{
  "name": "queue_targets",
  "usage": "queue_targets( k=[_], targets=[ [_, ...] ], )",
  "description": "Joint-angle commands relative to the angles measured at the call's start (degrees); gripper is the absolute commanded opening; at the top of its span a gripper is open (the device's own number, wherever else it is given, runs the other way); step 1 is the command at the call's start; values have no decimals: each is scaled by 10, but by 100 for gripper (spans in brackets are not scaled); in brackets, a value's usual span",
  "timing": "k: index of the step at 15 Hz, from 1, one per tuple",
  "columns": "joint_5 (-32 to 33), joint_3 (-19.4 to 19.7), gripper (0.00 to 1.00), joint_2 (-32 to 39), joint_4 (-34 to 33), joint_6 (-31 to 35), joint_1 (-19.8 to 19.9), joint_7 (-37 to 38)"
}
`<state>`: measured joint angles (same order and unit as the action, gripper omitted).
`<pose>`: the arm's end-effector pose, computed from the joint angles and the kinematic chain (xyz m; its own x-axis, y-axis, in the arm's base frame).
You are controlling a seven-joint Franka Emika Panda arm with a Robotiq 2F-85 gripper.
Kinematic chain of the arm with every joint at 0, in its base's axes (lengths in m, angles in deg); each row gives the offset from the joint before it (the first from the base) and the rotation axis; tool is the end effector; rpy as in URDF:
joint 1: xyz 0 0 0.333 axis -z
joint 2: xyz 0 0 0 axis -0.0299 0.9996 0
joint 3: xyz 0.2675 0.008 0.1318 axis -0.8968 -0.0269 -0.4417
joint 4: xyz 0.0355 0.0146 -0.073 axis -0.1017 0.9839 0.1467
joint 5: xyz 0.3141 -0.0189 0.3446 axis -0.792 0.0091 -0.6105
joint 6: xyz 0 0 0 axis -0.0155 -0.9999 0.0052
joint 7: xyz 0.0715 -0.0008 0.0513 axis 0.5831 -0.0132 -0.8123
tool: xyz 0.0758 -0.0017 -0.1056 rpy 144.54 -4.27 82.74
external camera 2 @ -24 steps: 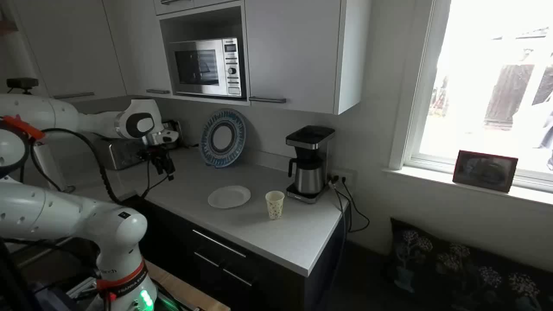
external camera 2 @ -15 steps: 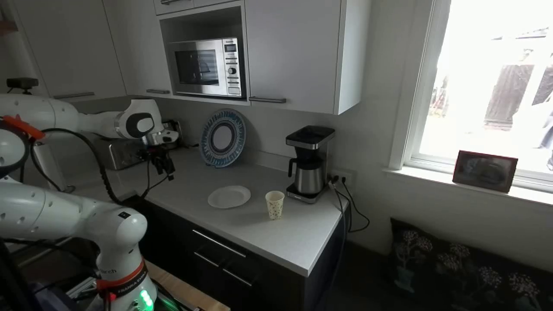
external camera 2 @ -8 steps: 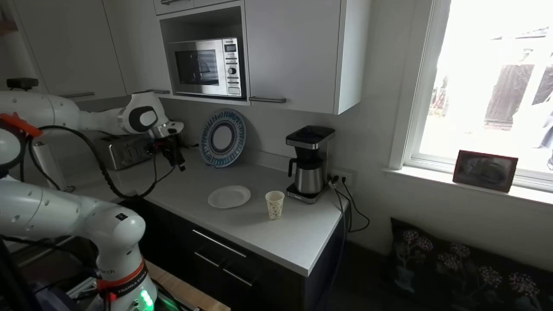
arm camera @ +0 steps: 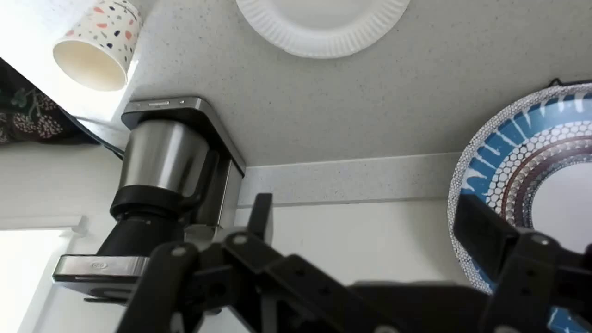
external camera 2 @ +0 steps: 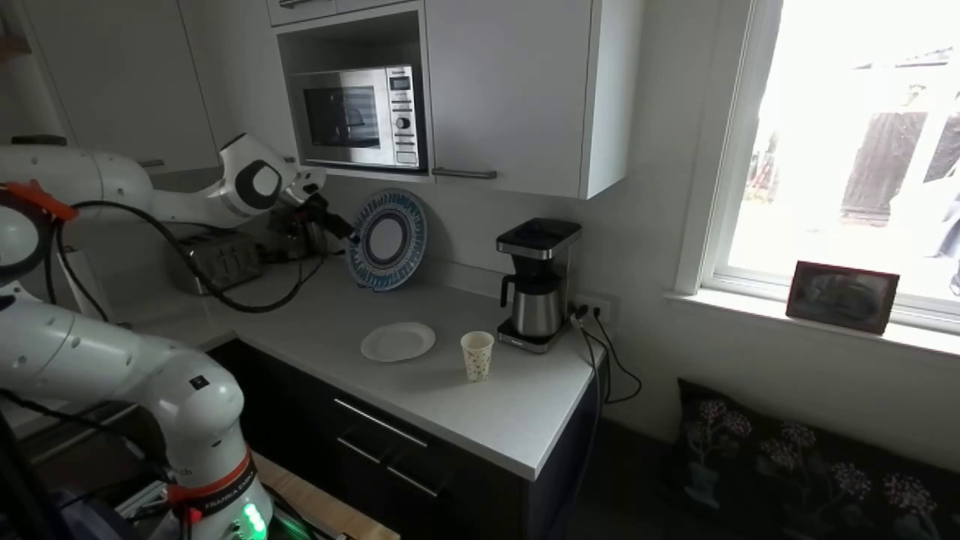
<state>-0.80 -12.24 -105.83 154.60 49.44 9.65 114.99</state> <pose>0.4718 0.1168 0.5289 0.7448 -0.1636 0.6469 -0.2732 -0.9593 0.0719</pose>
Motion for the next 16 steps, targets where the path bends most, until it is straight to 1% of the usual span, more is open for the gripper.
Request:
queue_targets(
  k=[1, 3, 4, 6, 10, 12, 13, 16],
  targets=[
    [7, 2, 100, 4, -4, 4, 1, 5],
    [8, 2, 100, 7, -6, 5, 3, 7],
    [45, -9, 100, -12, 4, 33, 19, 1],
    [90, 0, 100, -26, 3, 62, 29, -29],
    [166, 5, 100, -38, 5, 165, 77, -62],
    [184, 11, 100, -33, 1, 221, 102, -86],
    [182, 18, 100, -26, -3, 248, 109, -101],
    [168, 19, 100, -10, -17, 306, 144, -134]
  ],
)
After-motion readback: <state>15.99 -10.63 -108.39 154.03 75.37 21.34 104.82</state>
